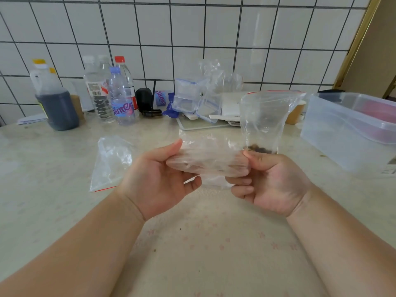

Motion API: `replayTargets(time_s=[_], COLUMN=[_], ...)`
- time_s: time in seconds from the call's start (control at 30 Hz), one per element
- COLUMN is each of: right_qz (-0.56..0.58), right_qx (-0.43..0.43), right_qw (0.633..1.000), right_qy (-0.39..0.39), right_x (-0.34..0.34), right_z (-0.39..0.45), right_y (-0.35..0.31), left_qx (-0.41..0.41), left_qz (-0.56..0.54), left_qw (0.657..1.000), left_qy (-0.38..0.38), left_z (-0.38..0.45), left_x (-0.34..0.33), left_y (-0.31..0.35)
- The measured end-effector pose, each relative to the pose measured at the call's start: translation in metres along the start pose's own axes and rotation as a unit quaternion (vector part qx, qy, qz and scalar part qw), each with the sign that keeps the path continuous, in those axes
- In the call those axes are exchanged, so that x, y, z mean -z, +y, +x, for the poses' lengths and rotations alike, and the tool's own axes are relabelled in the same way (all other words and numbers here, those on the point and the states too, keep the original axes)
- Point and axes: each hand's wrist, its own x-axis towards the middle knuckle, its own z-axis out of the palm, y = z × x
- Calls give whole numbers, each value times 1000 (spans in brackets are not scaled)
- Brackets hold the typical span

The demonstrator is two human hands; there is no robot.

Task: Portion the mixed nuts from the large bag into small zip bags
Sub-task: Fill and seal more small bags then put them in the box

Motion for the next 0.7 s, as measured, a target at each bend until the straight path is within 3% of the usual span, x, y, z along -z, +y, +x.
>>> replayTargets(time_s=[0.1, 0.2, 0.27, 0.33, 0.37, 0.5, 0.6, 0.7], right_qz=[-34, -90, -141, -198, -207, -250, -286, -290], right_qx=[21, 66, 104, 133, 145, 153, 152, 156], right_qw=[999, 993, 979, 958, 953, 940, 918, 902], right_qy=[0, 26, 100, 157, 169, 173, 227, 278], right_x=[-3, -6, -4, -3, -2, 0, -1, -4], right_z=[0, 4, 9, 14, 15, 16, 19, 20], right_y=[3, 7, 12, 16, 18, 20, 24, 26], left_qx=[-27, -68, -96, -113, -111, -119, -128, -135], left_qz=[73, 189, 296, 420, 442, 411, 427, 546], left_qw=[996, 979, 943, 882, 869, 884, 871, 788], left_qy=[-35, 24, 114, 182, 192, 186, 209, 250], left_z=[-1, 2, 4, 5, 5, 2, 0, 1], left_x=[-1, 0, -2, -5, -8, -12, -13, -17], left_y=[1, -4, -10, -14, -16, -14, -15, -22])
